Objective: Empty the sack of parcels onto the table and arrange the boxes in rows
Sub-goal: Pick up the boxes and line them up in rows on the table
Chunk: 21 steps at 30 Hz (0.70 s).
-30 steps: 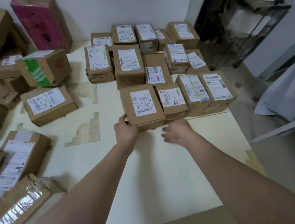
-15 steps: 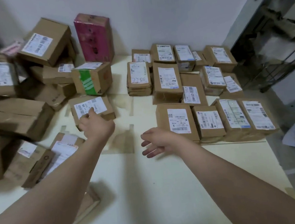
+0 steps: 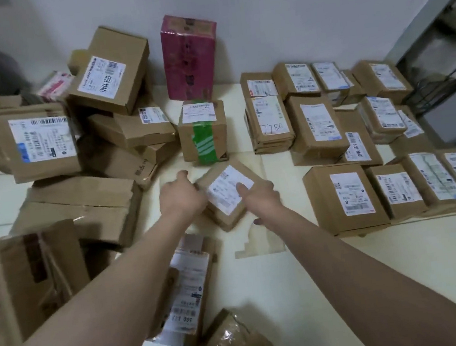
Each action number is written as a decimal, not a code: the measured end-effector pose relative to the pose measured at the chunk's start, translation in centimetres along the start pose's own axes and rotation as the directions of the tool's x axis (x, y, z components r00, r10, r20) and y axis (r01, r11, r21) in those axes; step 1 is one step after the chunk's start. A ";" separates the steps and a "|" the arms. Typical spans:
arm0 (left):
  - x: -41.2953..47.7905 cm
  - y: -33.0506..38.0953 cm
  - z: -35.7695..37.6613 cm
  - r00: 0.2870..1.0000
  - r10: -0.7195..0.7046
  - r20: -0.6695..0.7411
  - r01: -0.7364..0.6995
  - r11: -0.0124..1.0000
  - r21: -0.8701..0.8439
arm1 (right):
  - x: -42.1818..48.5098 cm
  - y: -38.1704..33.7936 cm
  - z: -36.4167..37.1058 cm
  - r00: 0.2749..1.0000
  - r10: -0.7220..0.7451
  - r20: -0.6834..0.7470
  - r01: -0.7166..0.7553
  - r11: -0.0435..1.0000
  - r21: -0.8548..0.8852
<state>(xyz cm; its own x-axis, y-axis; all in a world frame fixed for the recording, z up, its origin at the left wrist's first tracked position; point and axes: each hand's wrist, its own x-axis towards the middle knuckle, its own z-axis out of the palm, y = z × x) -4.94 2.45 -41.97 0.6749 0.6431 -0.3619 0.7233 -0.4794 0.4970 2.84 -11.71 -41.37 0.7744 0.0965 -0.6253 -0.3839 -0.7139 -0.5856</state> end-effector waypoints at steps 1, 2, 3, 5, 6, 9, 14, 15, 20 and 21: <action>-0.3 0.6 0.5 0.999 0.004 0.034 -0.004 1.000 -0.027 | 0.3 -0.2 -0.3 0.996 0.011 -0.087 -0.019 0.996 -0.091; -0.7 1.2 1.0 0.998 0.012 0.055 -0.009 0.998 -0.054 | 0.5 -0.4 -0.7 0.989 0.011 -0.149 -0.039 0.982 -0.187; -0.7 2.1 1.2 0.999 0.019 0.031 -0.017 0.996 -0.085 | 0.8 -0.7 -1.2 0.983 -0.001 -0.184 -0.053 0.957 -0.286; -0.6 3.7 1.0 0.988 0.012 -0.154 -0.040 0.982 -0.183 | 1.3 -0.5 -1.9 0.987 -0.039 -0.157 -0.039 0.885 -0.465; -0.1 4.4 0.5 0.967 0.009 -0.256 -0.071 0.970 -0.233 | 1.5 -0.5 -1.9 0.992 -0.037 -0.119 -0.033 0.846 -0.532; 2.2 5.8 -1.3 0.900 0.030 -0.436 -0.156 0.954 -0.257 | 1.8 -1.2 -1.3 0.996 0.063 -0.066 -0.091 0.735 -0.672; 6.6 5.6 -3.2 0.992 0.005 -0.122 -0.024 0.988 -0.155 | 3.0 -6.4 -0.9 0.947 -0.244 -0.207 0.064 0.777 -0.626; 7.1 5.4 -2.9 0.998 0.012 -0.069 -0.024 0.983 -0.180 | 3.6 -7.4 -0.9 0.918 -0.356 -0.173 0.196 0.789 -0.582; 8.3 6.1 -0.6 0.994 0.110 -0.022 -0.110 0.911 -0.397 | 5.9 -9.8 -0.1 0.794 -0.602 0.089 0.467 0.510 -0.722; 8.7 6.5 -0.4 0.992 0.123 -0.019 -0.119 0.890 -0.440 | 6.4 -10.1 -0.1 0.793 -0.605 0.075 0.441 0.484 -0.756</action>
<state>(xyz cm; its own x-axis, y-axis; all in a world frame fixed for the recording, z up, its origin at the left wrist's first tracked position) 5.56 5.17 -41.56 0.7560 0.5905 -0.2825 0.4991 -0.2408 0.8324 11.75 -3.94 -39.42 0.8082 0.5607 -0.1801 0.5361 -0.8271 -0.1689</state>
